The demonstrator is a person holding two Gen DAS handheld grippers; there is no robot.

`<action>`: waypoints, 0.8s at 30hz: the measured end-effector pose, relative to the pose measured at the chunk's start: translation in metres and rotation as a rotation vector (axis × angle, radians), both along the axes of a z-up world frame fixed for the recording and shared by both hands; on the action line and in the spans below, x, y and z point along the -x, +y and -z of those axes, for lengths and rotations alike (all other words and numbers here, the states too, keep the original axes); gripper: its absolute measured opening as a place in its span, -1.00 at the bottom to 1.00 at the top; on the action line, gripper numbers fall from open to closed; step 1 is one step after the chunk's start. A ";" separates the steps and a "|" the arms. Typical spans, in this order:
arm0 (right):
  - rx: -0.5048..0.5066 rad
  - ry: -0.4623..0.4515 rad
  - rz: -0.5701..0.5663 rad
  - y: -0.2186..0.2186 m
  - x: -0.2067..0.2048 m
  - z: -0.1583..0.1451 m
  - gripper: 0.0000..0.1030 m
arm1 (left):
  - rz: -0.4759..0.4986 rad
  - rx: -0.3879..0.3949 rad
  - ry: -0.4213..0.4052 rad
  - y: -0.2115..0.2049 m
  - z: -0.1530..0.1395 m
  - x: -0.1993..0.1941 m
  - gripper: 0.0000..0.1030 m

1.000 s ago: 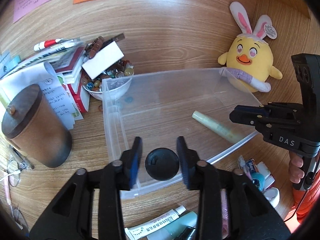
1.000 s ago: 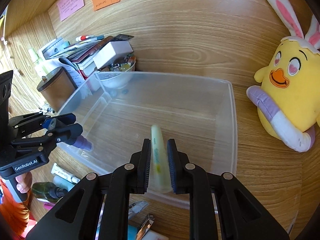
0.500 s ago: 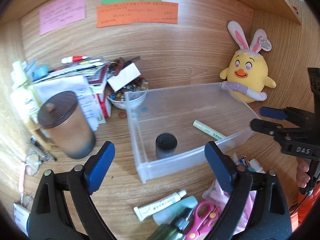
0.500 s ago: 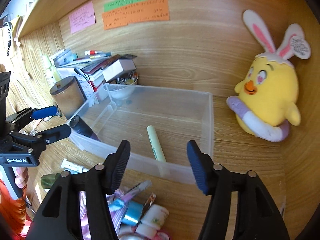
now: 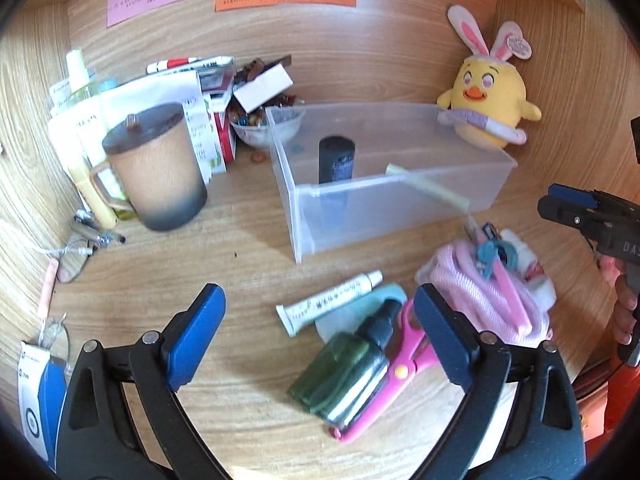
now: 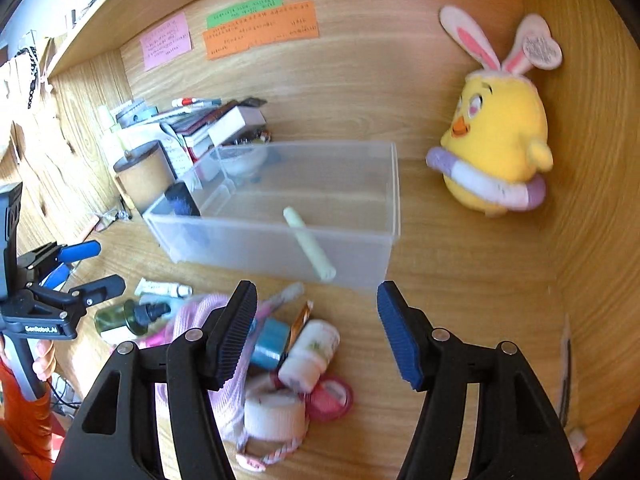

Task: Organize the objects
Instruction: 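Grasp the green dropper bottle with the left tool while the right tool grasps the white pill bottle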

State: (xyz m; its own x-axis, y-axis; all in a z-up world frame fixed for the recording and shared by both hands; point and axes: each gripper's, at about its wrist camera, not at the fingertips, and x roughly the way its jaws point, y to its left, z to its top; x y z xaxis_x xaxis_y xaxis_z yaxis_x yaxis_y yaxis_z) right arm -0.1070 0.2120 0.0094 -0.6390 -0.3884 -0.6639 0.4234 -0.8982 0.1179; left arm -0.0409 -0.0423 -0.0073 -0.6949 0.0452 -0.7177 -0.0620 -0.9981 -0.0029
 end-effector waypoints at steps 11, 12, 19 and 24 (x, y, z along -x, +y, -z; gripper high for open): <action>0.069 -0.141 0.037 0.012 -0.001 0.040 0.14 | 0.042 -0.023 -0.023 0.006 0.026 -0.017 0.72; 0.073 -0.146 0.039 0.012 -0.001 0.042 0.14 | 0.047 -0.026 -0.029 0.006 0.027 -0.017 0.66; 0.060 -0.158 0.040 0.006 0.003 0.047 -0.18 | 0.048 -0.050 -0.057 0.007 0.038 -0.017 0.12; 0.034 -0.164 0.052 0.009 0.007 0.050 -0.44 | 0.026 -0.081 -0.043 0.000 0.040 -0.024 0.02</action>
